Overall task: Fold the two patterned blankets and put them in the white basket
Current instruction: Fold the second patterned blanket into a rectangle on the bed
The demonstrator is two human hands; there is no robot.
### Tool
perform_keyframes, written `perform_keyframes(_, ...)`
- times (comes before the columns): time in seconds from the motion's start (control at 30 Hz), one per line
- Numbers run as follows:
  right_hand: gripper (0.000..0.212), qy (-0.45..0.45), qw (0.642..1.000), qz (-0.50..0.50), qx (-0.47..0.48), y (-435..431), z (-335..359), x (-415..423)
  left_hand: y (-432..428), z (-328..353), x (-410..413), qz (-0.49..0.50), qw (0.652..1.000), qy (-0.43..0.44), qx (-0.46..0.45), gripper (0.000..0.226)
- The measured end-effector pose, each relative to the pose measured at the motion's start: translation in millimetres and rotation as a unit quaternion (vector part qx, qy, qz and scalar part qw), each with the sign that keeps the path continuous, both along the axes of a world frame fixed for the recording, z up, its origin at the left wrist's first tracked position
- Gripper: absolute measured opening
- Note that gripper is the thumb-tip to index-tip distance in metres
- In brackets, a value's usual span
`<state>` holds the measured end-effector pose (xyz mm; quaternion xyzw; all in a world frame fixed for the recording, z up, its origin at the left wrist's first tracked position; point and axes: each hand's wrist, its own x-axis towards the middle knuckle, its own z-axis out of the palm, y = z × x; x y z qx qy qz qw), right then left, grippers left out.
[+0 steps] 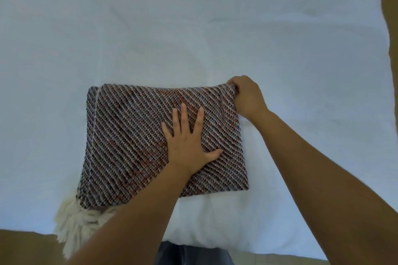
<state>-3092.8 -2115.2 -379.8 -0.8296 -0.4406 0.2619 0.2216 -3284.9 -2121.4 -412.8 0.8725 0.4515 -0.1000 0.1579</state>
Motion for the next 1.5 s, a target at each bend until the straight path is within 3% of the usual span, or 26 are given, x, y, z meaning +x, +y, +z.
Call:
perform_keyframes(0.1, 0.044, -0.171, 0.968, 0.181, 0.038, -9, 0, -18, -11, 1, -2, -0.042, 0.999, -0.023, 0.007, 0.098)
perform_keyframes(0.27, 0.054, -0.211, 0.943, 0.24, -0.088, -20, -18, -13, -15, -2, -8, -0.051, 0.998, 0.016, -0.018, 0.099)
perform_keyframes(0.4, 0.049, -0.215, 0.935, 0.216, -0.182, -22, -16, 9, -12, 1, -4, -0.07, 0.996, 0.036, -0.048, 0.107)
perform_keyframes(0.47, 0.048, -0.187, 0.95, 0.165, -0.188, -17, -3, 14, -7, 9, -7, -0.074, 0.994, -0.011, -0.083, 0.108)
perform_keyframes(0.57, 0.051, -0.163, 0.985, 0.046, -0.018, -22, 16, -17, 8, 22, -29, -0.044, 0.995, -0.088, -0.035, 0.095)
perform_keyframes(0.63, 0.058, -0.145, 0.987, 0.05, 0.043, -36, 16, -63, 22, 24, -54, 0.014, 0.997, -0.075, 0.024, 0.082)
perform_keyframes(0.73, 0.071, -0.15, 0.979, 0.121, -0.063, -58, -8, -111, 36, 18, -90, 0.07, 0.997, 0.005, 0.036, 0.076)
perform_keyframes(0.83, 0.072, -0.165, 0.975, 0.094, -0.113, -66, -36, -112, 37, 7, -112, 0.08, 0.996, 0.026, 0.017, 0.076)
perform_keyframes(0.93, 0.072, -0.167, 0.974, 0.096, -0.122, -61, -40, -110, 42, 1, -114, 0.08, 0.996, 0.015, -0.027, 0.078)
perform_keyframes(1.0, 0.072, -0.157, 0.978, 0.086, -0.108, -58, -35, -110, 51, 5, -113, 0.088, 0.993, -0.056, -0.048, 0.083)
perform_keyframes(1.07, 0.07, -0.143, 0.987, 0.009, -0.079, -61, -27, -111, 63, 13, -124, 0.135, 0.976, -0.17, -0.031, 0.088)
perform_keyframes(1.13, 0.073, -0.092, 0.988, -0.099, -0.069, -70, -20, -114, 78, 19, -147, 0.243, 0.942, -0.227, -0.035, 0.101)
perform_keyframes(1.23, 0.086, 0.011, 0.98, -0.183, -0.077, -81, -15, -125, 97, 22, -177, 0.417, 0.855, -0.237, -0.199, 0.13)
perform_keyframes(1.4, 0.112, 0.039, 0.945, -0.279, -0.163, -68, -7, -128, 94, 27, -169, 0.356, 0.845, -0.265, -0.297, 0.143)
perform_keyframes(1.5, 0.114, 0.052, 0.917, -0.338, -0.206, -59, -3, -128, 96, 29, -166, 0.384, 0.813, -0.286, -0.331, 0.124)
